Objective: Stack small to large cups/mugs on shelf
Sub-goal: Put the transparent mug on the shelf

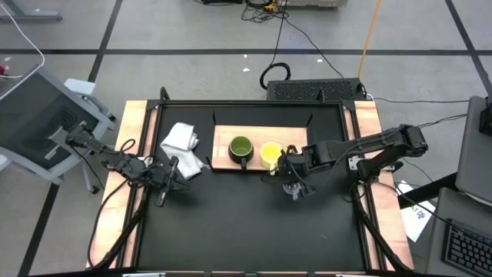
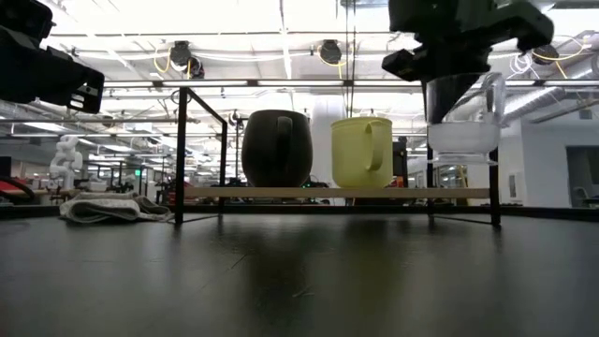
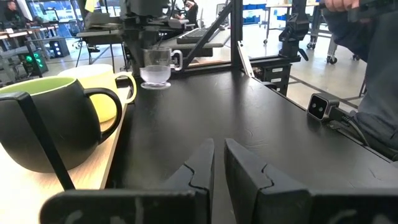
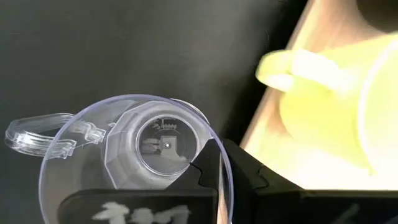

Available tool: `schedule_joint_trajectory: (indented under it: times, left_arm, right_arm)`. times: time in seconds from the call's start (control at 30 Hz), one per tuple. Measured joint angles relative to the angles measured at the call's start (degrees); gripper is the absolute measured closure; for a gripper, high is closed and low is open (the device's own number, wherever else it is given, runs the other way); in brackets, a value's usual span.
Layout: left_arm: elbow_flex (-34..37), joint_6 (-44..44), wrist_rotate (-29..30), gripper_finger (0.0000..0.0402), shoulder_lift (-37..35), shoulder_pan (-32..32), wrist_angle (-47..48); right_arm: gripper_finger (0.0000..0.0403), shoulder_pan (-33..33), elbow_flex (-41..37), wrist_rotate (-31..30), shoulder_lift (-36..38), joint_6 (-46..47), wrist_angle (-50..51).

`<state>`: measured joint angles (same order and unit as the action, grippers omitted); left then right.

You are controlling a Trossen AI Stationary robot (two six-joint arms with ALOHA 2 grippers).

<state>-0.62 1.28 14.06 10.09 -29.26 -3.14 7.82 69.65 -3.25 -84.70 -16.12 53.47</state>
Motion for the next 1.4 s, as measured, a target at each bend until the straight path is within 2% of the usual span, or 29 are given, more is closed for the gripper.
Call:
schedule_joint_trajectory:
  times: [0.47,0.57,0.73,1.4]
  left_arm:
    - [0.0,0.1,0.8,0.0362,0.0,0.0,0.3]
    - [0.0,1.0,1.2,0.0362,0.0,0.0,0.4]
    - [0.0,1.3,1.4,0.0362,0.0,0.0,0.4]
    - [0.0,1.4,1.5,0.0362,0.0,0.0,0.4]
  right_arm:
    - [0.0403,-10.3,0.0,0.4,7.4,-9.2,0.0]
    - [0.0403,-12.5,0.0,3.5,8.3,-12.1,0.0]
    - [0.0403,-14.8,0.0,6.4,8.3,-15.8,0.4]
    - [0.0403,-23.0,0.0,6.4,2.7,-19.5,1.3]
